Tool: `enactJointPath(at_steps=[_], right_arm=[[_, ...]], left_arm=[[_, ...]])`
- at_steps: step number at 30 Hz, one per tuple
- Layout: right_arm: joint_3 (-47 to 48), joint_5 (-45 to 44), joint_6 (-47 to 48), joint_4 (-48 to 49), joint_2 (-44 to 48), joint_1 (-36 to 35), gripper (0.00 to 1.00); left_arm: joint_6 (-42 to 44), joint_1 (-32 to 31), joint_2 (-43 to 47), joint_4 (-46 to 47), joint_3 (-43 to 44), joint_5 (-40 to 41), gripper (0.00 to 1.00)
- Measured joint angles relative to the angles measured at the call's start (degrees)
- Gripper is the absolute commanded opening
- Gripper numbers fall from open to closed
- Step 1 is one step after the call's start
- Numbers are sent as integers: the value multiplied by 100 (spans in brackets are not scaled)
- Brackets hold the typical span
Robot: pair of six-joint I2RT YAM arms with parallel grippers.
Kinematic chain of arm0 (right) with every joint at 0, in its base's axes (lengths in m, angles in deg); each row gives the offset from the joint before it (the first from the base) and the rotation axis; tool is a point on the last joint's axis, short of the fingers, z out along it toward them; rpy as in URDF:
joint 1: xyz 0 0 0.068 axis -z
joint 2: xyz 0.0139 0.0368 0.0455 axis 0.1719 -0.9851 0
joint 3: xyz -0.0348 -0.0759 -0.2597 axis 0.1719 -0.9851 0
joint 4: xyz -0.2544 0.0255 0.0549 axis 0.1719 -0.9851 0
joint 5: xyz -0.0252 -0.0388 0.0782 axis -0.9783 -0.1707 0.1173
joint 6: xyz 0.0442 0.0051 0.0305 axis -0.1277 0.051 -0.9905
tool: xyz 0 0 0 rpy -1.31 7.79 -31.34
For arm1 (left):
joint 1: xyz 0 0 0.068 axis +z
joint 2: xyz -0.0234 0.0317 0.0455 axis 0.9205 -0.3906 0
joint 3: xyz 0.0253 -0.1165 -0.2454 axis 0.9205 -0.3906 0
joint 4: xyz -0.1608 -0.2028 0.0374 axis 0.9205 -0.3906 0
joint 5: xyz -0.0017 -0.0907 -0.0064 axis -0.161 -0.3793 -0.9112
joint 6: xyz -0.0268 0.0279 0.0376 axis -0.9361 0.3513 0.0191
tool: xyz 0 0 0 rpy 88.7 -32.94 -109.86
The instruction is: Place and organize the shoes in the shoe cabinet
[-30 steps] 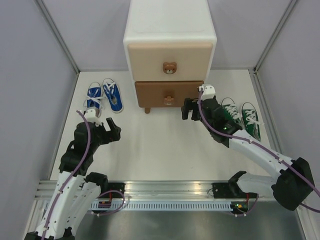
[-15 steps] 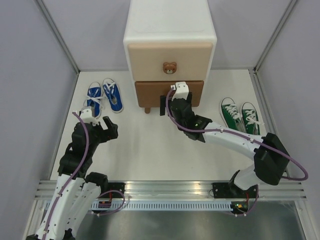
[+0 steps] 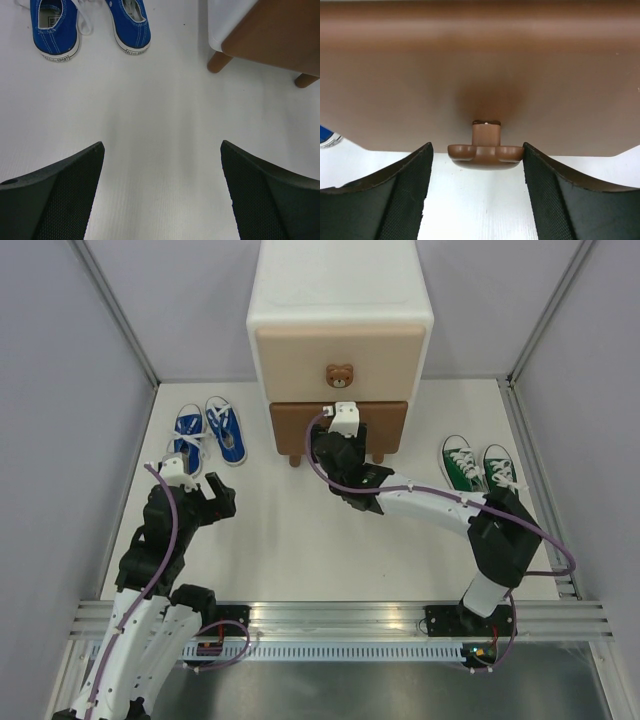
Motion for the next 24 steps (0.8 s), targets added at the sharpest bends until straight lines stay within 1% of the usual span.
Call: enactJointPath(at_steps=[6, 7, 9, 10, 16, 24], right_arm=[[116, -219, -61, -105, -144, 9, 62], [131, -254, -66, -122, -155, 9, 57], [164, -306, -92, -168, -170, 4, 51], [175, -313, -105, -192, -170, 0, 46], [190, -317, -234, -282, -155, -2, 33], [81, -348, -623, -922, 201, -205, 31]], left_arm=[[4, 0, 9, 2, 0, 0, 100], [4, 0, 11, 2, 0, 0, 100], [7, 0, 11, 2, 0, 0, 100], [7, 0, 11, 2, 0, 0, 100], [9, 0, 24, 4, 0, 0, 100], [11, 0, 24, 4, 0, 0, 100]])
